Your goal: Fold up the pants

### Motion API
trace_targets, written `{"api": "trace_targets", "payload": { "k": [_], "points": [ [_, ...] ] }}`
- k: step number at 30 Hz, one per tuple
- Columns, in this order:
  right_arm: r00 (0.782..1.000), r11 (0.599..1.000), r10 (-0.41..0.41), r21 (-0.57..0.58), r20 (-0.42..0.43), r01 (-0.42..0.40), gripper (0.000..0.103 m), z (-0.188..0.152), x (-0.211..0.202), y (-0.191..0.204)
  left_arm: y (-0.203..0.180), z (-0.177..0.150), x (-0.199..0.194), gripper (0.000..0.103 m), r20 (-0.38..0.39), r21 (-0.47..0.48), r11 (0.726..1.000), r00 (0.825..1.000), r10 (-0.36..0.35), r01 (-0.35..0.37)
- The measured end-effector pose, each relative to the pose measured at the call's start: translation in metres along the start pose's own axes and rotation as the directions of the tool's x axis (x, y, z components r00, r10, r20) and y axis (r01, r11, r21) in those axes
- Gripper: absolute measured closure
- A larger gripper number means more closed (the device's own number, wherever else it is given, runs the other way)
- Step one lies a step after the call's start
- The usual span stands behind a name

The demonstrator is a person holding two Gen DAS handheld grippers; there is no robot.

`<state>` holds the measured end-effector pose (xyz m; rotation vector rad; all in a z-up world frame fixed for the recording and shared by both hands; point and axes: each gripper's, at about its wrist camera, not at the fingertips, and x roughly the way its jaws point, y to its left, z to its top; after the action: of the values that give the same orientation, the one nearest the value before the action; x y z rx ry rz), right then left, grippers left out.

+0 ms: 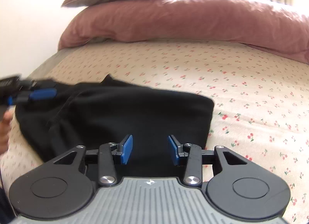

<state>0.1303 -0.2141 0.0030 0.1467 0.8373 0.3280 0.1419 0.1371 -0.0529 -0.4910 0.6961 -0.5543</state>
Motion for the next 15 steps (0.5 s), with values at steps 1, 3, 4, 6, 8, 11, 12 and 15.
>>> {"api": "trace_targets", "payload": {
  "k": [1, 3, 4, 6, 8, 11, 12, 15],
  "points": [
    [1.0, 1.0, 0.006, 0.018, -0.018, -0.006, 0.069, 0.004, 0.015, -0.007, -0.009, -0.007, 0.011, 0.058, -0.04, 0.039, 0.999, 0.999, 0.012, -0.011],
    [1.0, 1.0, -0.009, 0.03, -0.029, 0.01, 0.071, 0.006, 0.041, -0.016, -0.021, -0.02, 0.031, 0.06, -0.095, 0.142, 0.985, 0.989, 0.11, -0.096],
    [0.999, 0.999, -0.022, 0.036, -0.03, 0.023, 0.072, 0.006, 0.051, -0.019, -0.02, -0.027, 0.044, 0.061, -0.139, 0.167, 0.973, 0.973, 0.186, -0.162],
    [1.0, 0.998, -0.026, 0.062, -0.001, 0.026, 0.074, 0.009, 0.059, -0.023, -0.013, -0.035, 0.054, 0.071, -0.156, 0.179, 0.96, 0.958, 0.242, -0.213],
    [0.999, 0.997, -0.043, 0.064, 0.006, 0.043, 0.079, 0.016, 0.066, -0.022, -0.013, -0.037, 0.05, 0.071, -0.153, 0.195, 0.959, 0.959, 0.237, -0.205],
    [0.993, 0.993, -0.114, -0.016, -0.012, 0.114, 0.088, 0.02, 0.078, -0.013, -0.006, -0.038, 0.045, 0.071, -0.155, 0.192, 0.964, 0.964, 0.215, -0.184],
    [0.992, 0.991, -0.127, -0.042, -0.003, 0.126, 0.088, 0.019, 0.082, -0.012, -0.005, -0.038, 0.043, 0.071, -0.155, 0.189, 0.966, 0.966, 0.209, -0.179],
    [0.985, 0.984, -0.171, -0.057, 0.021, 0.172, 0.088, 0.017, 0.079, -0.012, -0.003, -0.036, 0.036, 0.071, -0.147, 0.169, 0.972, 0.971, 0.188, -0.163]
  ]
}}
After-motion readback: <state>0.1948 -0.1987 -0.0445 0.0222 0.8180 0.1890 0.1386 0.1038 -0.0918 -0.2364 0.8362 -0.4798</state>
